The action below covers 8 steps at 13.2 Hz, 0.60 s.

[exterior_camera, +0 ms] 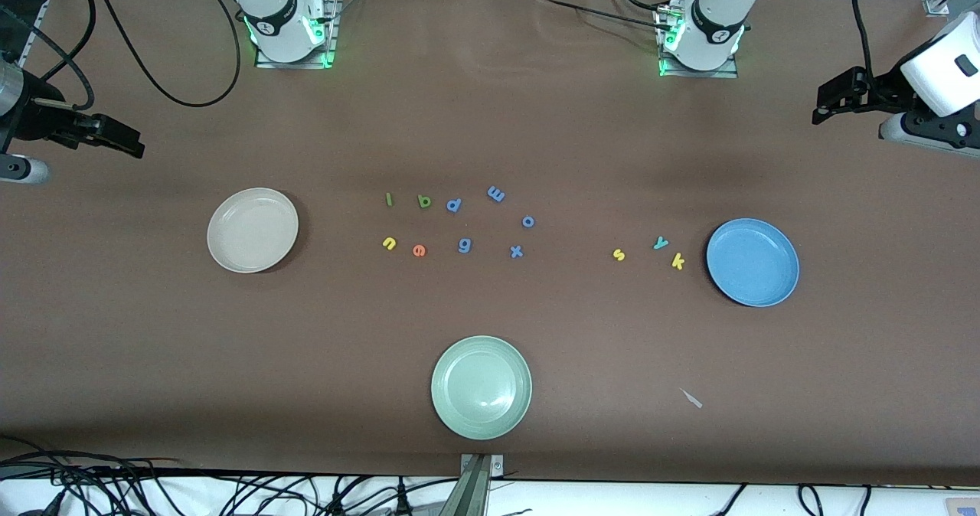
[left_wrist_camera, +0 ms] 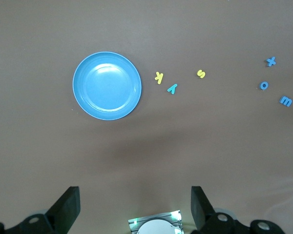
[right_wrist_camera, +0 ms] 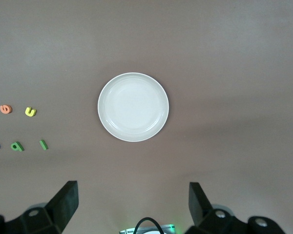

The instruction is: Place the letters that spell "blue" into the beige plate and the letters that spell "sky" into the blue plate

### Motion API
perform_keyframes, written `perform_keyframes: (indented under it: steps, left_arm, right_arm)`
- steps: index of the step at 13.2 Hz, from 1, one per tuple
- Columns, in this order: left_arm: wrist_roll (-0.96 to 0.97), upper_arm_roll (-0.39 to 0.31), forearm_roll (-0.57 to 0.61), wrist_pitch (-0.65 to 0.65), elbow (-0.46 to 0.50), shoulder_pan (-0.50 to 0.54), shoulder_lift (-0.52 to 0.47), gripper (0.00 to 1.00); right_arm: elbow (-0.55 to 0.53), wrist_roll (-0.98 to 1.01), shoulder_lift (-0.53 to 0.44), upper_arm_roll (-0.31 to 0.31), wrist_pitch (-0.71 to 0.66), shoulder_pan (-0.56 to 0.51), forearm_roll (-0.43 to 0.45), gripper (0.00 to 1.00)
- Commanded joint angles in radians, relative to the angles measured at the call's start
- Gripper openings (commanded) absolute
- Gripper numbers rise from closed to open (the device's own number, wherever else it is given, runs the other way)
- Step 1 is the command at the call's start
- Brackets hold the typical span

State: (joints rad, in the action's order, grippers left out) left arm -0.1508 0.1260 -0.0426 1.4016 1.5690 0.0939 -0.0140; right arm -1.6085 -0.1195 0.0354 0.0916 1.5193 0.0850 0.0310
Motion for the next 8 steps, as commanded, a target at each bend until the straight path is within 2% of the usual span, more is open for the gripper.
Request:
perform_keyframes:
  steps: [1,8]
  left_arm:
    - [0.011,0.004,0.015,-0.023,-0.026,-0.003,0.008,1.00]
    - [0.011,0.004,0.015,-0.023,-0.044,-0.003,0.009,1.00]
  right_arm:
    - [-0.001,-0.003,-0.005,-0.012,0.002,-0.014,-0.011,1.00]
    - [-0.001,-0.003,-0.003,-0.013,0.039,-0.013,-0.010,1.00]
